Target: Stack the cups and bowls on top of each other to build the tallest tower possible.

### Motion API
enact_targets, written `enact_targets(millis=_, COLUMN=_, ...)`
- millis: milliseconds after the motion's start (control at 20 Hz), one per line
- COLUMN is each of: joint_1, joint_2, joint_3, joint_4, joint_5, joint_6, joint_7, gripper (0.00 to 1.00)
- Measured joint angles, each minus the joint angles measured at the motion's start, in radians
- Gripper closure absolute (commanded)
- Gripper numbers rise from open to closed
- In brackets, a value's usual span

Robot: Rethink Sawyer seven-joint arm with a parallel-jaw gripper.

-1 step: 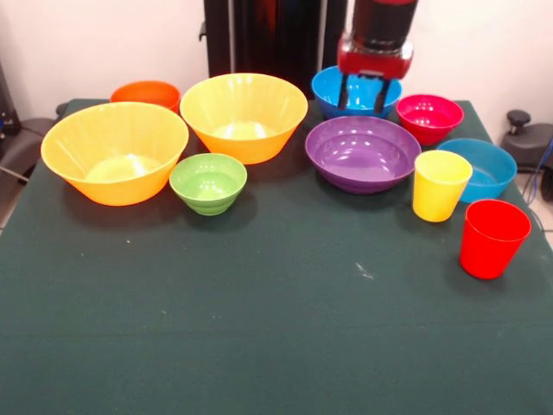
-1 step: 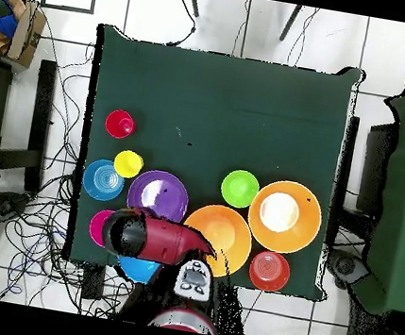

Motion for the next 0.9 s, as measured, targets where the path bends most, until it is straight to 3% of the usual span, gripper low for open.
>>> enact_targets(millis=550, joint_1=-0.06, joint_2=0.18, joint_3=-0.045, joint_4=-0.128, joint_5=-0.087, joint_6=-0.089, joint_7=0.0, gripper=0.0)
enact_targets(millis=900, joint_1=-0.06, joint_2=0.205, joint_3=-0.067, joint_4=-0.187, joint_5=-0.128, joint_6=-0.101, joint_7=0.0, gripper=0.0)
